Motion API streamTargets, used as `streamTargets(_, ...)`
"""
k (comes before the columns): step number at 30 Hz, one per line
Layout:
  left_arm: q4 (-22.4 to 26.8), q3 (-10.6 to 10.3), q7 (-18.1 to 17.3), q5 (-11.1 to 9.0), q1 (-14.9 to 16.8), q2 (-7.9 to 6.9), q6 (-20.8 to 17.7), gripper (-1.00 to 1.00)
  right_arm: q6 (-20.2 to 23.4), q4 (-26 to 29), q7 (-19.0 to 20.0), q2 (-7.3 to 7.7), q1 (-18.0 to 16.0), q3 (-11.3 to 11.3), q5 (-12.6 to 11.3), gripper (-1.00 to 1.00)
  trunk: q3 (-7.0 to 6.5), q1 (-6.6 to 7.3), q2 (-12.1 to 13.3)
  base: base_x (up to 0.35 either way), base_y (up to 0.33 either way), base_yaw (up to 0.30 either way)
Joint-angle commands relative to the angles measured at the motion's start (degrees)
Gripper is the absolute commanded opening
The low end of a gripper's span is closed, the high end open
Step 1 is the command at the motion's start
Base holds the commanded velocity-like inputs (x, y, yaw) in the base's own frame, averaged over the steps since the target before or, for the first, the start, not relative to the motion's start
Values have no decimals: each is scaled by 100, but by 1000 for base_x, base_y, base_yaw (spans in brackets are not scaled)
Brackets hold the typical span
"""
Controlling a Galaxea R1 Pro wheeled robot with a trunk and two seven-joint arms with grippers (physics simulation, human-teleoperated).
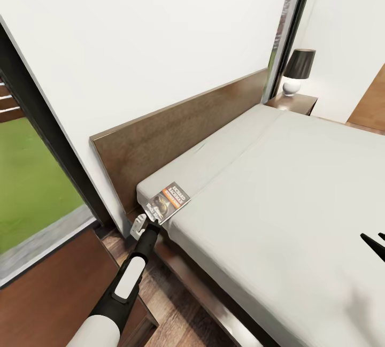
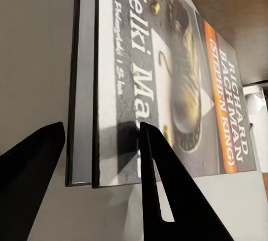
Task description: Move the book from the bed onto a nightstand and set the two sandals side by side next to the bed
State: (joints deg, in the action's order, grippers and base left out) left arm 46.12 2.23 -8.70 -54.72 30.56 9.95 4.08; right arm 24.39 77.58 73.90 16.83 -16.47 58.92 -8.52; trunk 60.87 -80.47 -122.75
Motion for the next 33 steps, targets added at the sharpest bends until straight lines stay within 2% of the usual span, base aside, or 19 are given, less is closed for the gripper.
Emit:
streamTargets(1, -7, 15, -43, -56, 3, 5, -4, -100, 57, -2, 19, 2, -5, 6, -18, 100, 4, 1, -2, 0, 0, 0)
streamTargets(28, -4, 15, -52, -56, 3, 5, -4, -100, 57, -2, 19, -1, -6, 5, -18, 100, 4, 1, -2, 0, 0, 0)
streamTargets(33, 1, 15, -52, -56, 3, 5, -4, -100, 57, -1, 19, -1, -6, 4, -18, 100, -50, 67, 119, 0, 0, 0)
